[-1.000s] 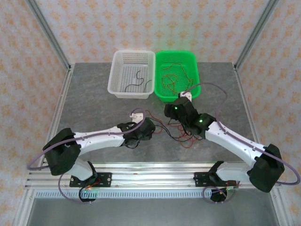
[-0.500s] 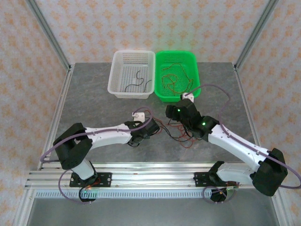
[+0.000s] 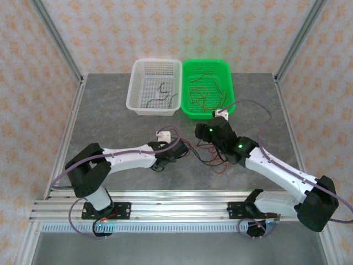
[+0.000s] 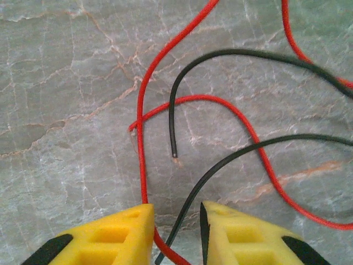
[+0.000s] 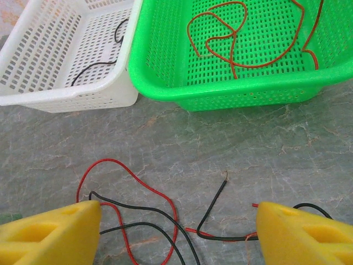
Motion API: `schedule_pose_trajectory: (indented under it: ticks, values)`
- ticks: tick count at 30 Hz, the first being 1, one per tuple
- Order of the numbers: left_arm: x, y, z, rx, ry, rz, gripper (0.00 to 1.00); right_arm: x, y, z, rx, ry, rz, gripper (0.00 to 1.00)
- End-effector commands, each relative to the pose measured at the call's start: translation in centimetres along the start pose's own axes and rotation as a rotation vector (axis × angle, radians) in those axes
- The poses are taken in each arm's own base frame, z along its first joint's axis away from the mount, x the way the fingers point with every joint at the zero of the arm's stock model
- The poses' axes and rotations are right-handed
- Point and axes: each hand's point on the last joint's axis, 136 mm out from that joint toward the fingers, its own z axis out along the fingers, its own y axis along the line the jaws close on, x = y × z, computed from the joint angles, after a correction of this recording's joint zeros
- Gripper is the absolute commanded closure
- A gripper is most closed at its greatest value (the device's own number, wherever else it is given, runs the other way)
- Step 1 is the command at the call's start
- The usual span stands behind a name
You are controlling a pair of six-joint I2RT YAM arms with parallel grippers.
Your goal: Untangle the cables
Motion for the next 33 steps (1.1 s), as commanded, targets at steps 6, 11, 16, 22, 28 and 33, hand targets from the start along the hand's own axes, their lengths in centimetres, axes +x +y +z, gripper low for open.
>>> schedule_pose_trajectory:
  ticks: [6, 11, 16, 22, 28, 33]
  values:
    - [-3.0, 0.4, -1.9, -0.041, -0.097, 0.02, 1.0, 0.3, 0.1, -0.3, -0.026, -0.009, 0.027, 0.26]
    - [-5.3, 0.1, -4.7, -0.043, -0.156, 0.032, 1.0, 1.4, 0.9, 0.3, -0.083, 0.022, 0.036, 0.26]
    - [-8.3, -0.3, -8.5, -0.031, -0.221, 0.041, 1.0, 3.3, 1.8, 1.7, -0.145, 0.078, 0.073, 0.26]
    - [-11.7, -0.9, -12.9, 0.005, -0.297, 0.043, 1.0, 4.9, 1.5, 3.6, -0.133, 0.097, 0.137, 0.3]
    - [-15.4, -2.1, -17.0, 0.078, -0.378, 0.029, 1.0, 6.6, 1.3, 5.7, -0.146, 0.113, 0.202, 0.37]
    - [-18.2, -2.5, -20.2, 0.112, -0.443, 0.016, 1.0, 8.9, 1.1, 7.9, -0.142, 0.166, 0.239, 0.44]
